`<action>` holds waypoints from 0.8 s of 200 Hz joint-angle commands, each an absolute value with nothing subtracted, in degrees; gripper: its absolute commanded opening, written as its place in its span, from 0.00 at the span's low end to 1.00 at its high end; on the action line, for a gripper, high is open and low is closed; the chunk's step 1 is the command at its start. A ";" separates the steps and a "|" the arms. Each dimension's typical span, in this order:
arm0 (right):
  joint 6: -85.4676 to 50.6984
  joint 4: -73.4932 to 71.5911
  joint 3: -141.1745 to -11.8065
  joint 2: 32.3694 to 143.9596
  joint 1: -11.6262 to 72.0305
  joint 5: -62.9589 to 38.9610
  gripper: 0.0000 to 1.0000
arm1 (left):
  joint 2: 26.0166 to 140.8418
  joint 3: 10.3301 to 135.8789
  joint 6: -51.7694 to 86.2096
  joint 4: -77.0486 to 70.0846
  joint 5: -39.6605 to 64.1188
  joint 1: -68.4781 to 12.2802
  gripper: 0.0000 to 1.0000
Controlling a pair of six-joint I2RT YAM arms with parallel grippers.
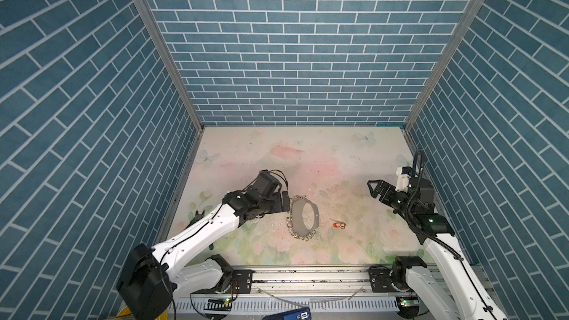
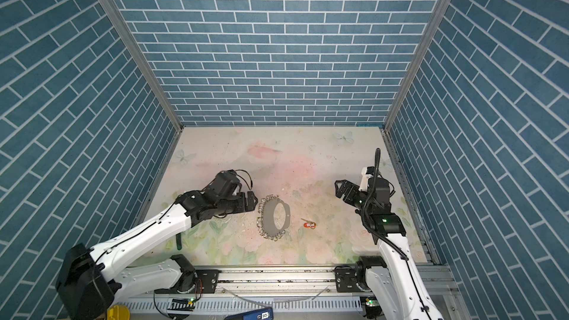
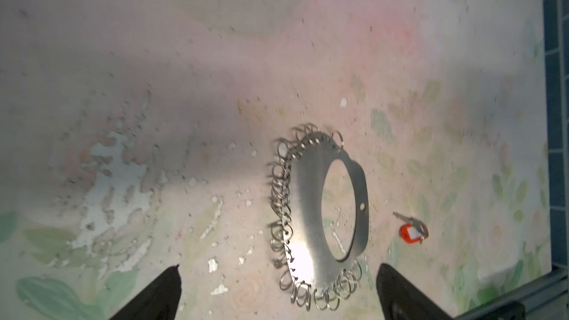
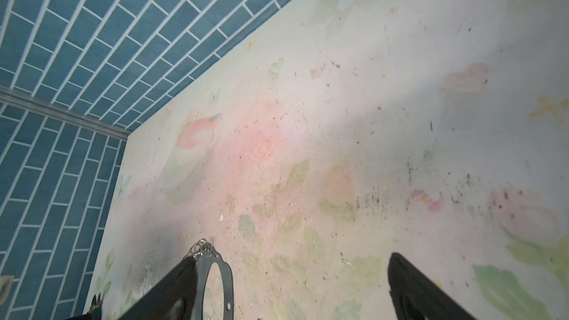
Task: Attach keys to a key ring
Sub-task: Move the keyring to the middle-left of the table.
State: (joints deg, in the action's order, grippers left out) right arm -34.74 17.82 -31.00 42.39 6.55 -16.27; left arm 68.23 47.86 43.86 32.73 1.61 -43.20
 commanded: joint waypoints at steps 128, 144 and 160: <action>-35.60 17.49 -29.94 47.95 11.96 -10.79 0.96 | 101.32 66.46 42.68 28.40 12.58 -53.53 0.82; -35.61 17.48 -30.04 47.93 12.05 -10.47 0.96 | 103.59 67.83 41.69 29.03 13.06 -53.68 0.81; -35.60 17.52 -30.21 47.98 12.07 -10.37 0.96 | 105.39 68.55 40.79 29.92 12.57 -53.66 0.80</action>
State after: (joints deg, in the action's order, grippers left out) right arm -35.73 17.98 -30.33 47.86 11.64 -11.68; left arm 103.15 66.96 43.20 28.42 11.53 -53.23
